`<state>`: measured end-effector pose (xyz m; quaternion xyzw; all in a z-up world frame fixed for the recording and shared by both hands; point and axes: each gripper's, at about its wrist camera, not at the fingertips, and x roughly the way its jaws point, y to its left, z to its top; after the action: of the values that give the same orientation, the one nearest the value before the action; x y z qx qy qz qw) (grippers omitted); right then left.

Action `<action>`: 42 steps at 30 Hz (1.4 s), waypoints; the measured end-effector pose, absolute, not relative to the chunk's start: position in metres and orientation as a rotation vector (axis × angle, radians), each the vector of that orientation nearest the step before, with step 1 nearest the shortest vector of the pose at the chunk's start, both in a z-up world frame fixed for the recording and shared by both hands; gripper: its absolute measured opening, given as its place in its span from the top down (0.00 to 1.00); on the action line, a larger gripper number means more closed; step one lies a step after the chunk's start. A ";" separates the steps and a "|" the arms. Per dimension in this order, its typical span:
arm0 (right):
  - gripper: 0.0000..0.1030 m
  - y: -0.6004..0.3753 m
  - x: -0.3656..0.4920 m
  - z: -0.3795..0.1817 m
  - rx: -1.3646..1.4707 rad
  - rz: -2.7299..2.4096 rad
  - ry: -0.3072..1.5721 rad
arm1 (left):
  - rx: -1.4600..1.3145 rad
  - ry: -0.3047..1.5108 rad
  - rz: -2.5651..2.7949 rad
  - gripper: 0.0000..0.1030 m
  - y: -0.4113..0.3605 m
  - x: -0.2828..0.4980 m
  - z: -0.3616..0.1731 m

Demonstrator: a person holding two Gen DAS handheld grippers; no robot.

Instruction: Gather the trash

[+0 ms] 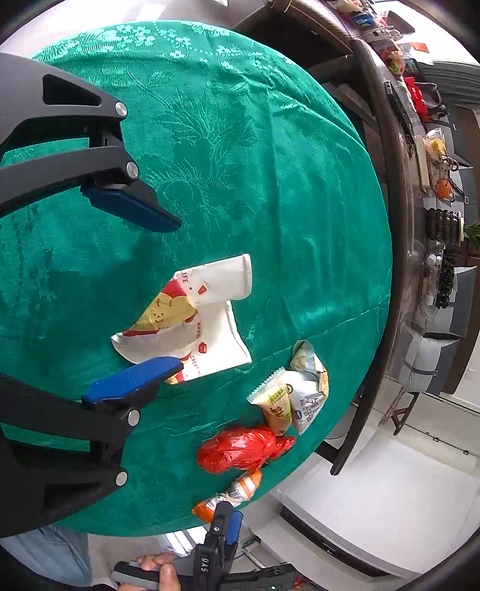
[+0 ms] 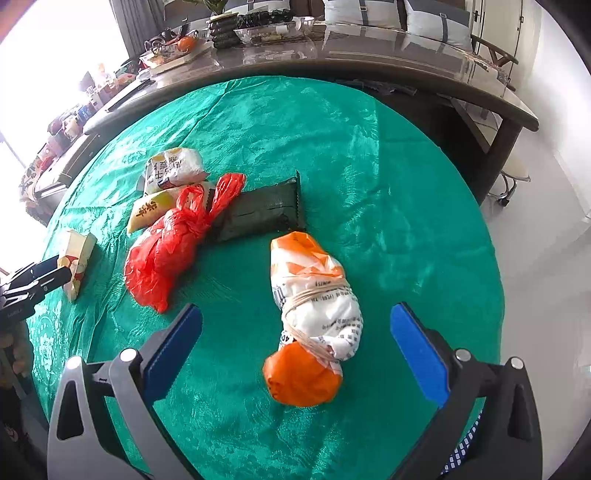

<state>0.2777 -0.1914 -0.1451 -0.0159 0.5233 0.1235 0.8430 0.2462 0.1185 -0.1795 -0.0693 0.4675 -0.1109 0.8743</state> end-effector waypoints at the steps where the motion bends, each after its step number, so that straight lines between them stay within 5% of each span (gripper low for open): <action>1: 0.08 -0.190 0.279 -0.147 -0.036 0.263 1.116 | -0.158 0.970 -0.237 0.40 0.118 0.249 -0.179; 2: 0.13 -0.189 0.280 -0.148 -0.032 0.269 1.121 | -0.166 0.966 -0.242 0.49 0.117 0.250 -0.179; 4: 0.54 -0.188 0.279 -0.148 -0.029 0.270 1.131 | -0.173 0.968 -0.247 0.67 0.115 0.253 -0.181; 5: 0.60 -0.189 0.279 -0.148 -0.021 0.267 1.134 | -0.174 0.969 -0.252 0.79 0.114 0.254 -0.182; 6: 0.60 -0.192 0.277 -0.147 0.001 0.269 1.134 | -0.184 0.965 -0.263 0.88 0.114 0.253 -0.182; 8: 0.60 -0.197 0.273 -0.143 0.019 0.264 1.118 | -0.170 0.937 -0.259 0.90 0.113 0.250 -0.176; 22: 0.60 -0.286 0.217 -0.111 0.163 0.238 1.020 | -0.104 0.871 -0.364 0.91 0.065 0.212 -0.135; 32: 0.60 -0.452 0.169 -0.131 0.204 -0.049 1.037 | 0.033 0.877 -0.698 0.91 -0.130 0.185 -0.104; 42: 0.60 -0.547 0.135 -0.200 0.276 -0.208 1.095 | 0.139 0.974 -0.884 0.90 -0.325 0.163 -0.158</action>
<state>0.1353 -0.5470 -0.2004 0.1308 0.5179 -0.0984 0.8396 0.1631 -0.3254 -0.1584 0.0645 0.4523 -0.4103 0.7893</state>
